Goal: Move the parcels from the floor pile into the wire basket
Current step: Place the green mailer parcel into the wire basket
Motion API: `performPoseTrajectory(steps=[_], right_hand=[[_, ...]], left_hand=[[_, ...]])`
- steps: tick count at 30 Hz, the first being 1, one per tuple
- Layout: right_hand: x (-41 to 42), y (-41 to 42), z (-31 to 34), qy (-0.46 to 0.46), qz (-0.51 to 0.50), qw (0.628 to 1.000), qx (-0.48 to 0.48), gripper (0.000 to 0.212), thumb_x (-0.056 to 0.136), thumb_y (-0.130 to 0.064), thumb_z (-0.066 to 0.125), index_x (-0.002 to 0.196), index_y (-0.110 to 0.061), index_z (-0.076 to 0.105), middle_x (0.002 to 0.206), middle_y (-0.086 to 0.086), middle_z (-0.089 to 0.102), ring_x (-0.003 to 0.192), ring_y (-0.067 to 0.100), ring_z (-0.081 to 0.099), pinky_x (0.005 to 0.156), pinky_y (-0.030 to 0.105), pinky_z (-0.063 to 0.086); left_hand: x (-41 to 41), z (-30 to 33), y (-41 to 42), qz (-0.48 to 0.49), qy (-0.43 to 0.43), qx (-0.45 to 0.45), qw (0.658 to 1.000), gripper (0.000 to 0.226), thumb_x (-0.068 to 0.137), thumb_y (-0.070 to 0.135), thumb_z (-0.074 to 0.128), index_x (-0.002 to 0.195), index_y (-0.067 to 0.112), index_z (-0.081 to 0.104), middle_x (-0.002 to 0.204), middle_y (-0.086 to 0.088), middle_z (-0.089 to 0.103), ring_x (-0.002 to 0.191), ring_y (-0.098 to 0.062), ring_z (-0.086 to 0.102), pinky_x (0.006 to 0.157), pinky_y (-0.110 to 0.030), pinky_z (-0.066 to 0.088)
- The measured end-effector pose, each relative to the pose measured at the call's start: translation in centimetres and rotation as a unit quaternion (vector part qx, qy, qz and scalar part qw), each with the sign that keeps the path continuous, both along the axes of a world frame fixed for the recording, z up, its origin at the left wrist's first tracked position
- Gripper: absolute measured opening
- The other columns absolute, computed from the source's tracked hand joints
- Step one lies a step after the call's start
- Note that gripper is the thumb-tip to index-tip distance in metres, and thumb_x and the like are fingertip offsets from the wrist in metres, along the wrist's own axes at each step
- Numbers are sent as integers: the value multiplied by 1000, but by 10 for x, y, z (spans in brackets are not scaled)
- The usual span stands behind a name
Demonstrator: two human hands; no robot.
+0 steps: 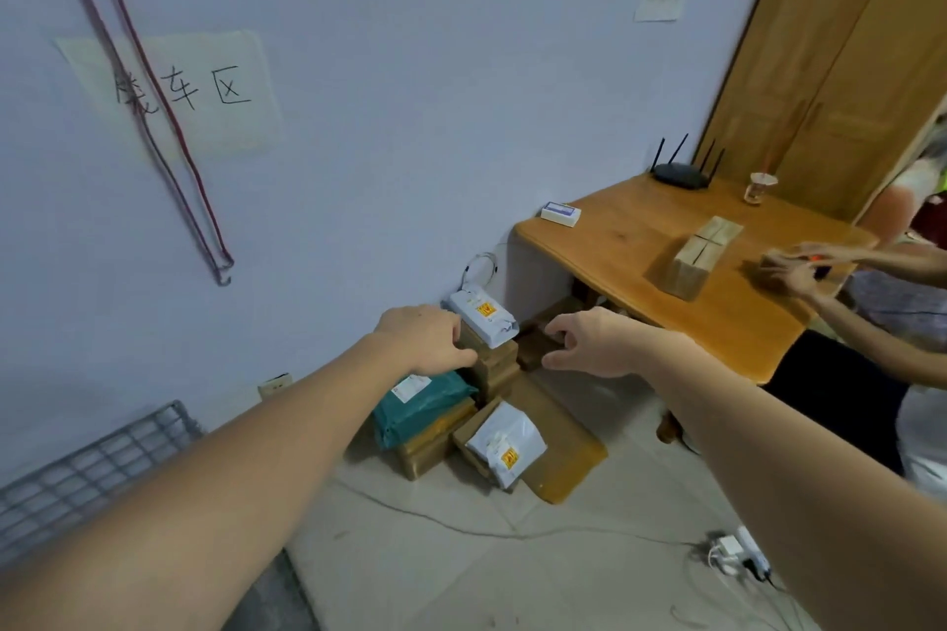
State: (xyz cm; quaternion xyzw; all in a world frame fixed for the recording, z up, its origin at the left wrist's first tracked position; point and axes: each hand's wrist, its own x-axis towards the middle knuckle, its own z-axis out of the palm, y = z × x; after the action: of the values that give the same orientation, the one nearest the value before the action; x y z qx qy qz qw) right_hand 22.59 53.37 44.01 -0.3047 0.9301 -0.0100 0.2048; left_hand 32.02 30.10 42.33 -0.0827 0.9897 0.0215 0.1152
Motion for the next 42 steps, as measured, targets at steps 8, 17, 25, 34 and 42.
performPoseTrajectory(steps=[8,17,25,34,42], right_hand=[[-160,-22,-25,-13,112,994,-3,65,95,-63,57,149,-28,47,138,2,63,117,22,62,101,41,54],[-270,-106,-71,-54,230,971,40,58,101,-52,53,146,-15,52,141,10,61,128,30,55,105,42,46],[-361,-225,-139,-89,244,963,76,55,103,-50,52,148,-19,51,143,10,61,130,30,55,106,40,45],[-446,-352,-317,-153,226,952,136,63,98,-58,51,147,-19,51,139,7,63,121,29,60,89,36,48],[-474,-427,-601,-267,65,952,131,46,103,-41,55,131,-6,61,122,14,68,102,29,67,89,42,55]], left_hand=[[-91,-34,-7,151,-30,21,988,57,91,67,49,135,32,56,130,-2,64,114,-25,61,91,-37,50],[-148,-70,-42,273,-54,43,960,50,94,65,49,131,32,58,125,-1,65,95,-21,53,76,-34,39],[-224,-147,-145,278,-111,82,951,48,93,66,45,122,31,60,113,1,67,102,-23,62,71,-34,39],[-282,-291,-258,342,-131,160,917,44,87,66,50,112,31,63,104,6,70,93,-19,67,84,-36,56],[-315,-567,-329,497,-85,263,823,52,99,62,48,105,15,70,99,-5,73,90,-26,69,75,-35,53]])
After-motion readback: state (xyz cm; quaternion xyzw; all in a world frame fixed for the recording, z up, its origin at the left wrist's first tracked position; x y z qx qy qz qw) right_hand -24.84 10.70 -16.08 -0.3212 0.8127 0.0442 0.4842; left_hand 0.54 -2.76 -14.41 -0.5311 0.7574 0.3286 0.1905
